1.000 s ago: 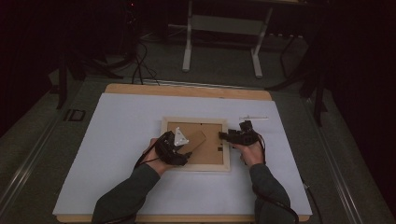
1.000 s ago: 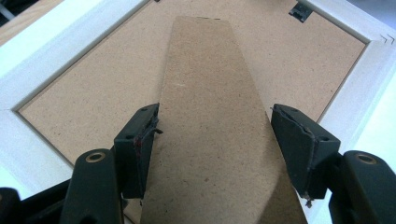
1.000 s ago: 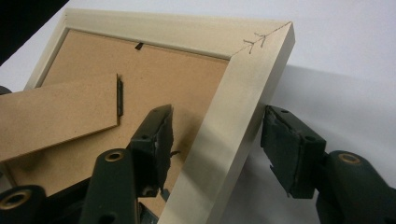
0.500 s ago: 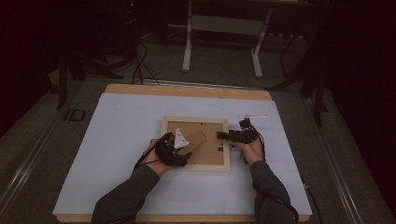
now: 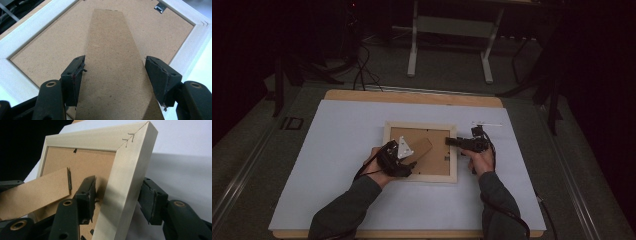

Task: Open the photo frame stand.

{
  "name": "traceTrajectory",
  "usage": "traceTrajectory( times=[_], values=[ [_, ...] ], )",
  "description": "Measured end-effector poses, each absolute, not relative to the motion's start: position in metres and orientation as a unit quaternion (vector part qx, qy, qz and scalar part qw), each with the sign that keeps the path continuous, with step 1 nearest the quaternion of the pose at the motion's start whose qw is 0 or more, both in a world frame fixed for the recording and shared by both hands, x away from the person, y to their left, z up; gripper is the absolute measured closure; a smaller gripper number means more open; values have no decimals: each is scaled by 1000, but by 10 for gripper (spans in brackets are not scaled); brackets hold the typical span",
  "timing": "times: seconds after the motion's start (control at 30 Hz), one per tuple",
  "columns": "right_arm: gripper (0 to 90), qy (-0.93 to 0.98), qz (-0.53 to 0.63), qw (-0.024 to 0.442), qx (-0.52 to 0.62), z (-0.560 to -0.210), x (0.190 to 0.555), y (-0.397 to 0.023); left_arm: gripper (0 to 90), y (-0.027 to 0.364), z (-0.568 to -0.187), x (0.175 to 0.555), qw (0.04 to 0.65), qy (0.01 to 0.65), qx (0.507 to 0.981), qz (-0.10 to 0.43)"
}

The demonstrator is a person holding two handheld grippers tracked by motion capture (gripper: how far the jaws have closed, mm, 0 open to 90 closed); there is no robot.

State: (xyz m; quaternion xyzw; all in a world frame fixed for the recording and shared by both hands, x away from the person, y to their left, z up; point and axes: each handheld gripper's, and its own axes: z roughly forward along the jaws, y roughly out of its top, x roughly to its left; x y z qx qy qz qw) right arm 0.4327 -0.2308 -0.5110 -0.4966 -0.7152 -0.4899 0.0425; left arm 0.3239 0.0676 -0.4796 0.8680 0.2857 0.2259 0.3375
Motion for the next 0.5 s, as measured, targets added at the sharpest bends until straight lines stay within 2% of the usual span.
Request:
traceTrajectory(
  times=[0.5],
  values=[
    [568,-698,-502,38,-509,-508,430,-234,365,71,-479,326,344,293,865,219]
  ],
)
